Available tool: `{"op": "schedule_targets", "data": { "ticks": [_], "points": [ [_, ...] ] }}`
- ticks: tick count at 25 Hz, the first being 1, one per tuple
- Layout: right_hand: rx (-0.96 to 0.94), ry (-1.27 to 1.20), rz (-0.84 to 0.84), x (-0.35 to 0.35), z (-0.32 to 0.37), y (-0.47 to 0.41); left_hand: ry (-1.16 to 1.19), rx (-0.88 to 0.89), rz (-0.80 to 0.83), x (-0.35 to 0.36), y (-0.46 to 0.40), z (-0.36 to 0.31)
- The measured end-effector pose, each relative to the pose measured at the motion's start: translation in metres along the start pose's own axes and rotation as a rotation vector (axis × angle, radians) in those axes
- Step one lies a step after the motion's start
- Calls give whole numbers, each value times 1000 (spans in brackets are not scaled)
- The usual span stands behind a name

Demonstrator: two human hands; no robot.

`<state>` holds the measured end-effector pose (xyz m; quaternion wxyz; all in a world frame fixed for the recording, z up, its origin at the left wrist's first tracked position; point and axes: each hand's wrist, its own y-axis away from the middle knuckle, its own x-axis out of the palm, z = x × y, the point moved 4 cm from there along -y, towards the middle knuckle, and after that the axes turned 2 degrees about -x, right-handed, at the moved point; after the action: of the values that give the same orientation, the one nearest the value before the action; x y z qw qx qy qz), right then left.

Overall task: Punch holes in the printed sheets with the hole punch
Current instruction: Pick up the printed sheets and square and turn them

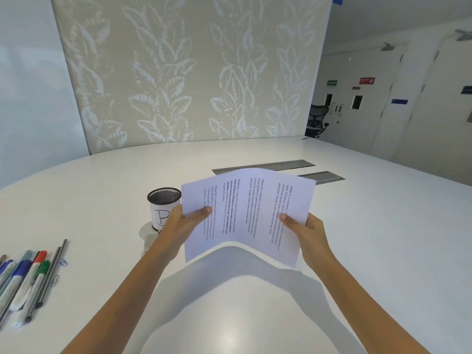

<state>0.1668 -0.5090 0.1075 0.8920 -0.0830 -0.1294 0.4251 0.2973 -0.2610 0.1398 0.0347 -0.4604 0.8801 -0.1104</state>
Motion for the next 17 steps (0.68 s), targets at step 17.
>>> {"op": "schedule_targets", "data": {
  "ticks": [17],
  "points": [
    [-9, -44, -291, -33, -1, -26, 127, -158, -187, -16, -12, 44]
  ]
}}
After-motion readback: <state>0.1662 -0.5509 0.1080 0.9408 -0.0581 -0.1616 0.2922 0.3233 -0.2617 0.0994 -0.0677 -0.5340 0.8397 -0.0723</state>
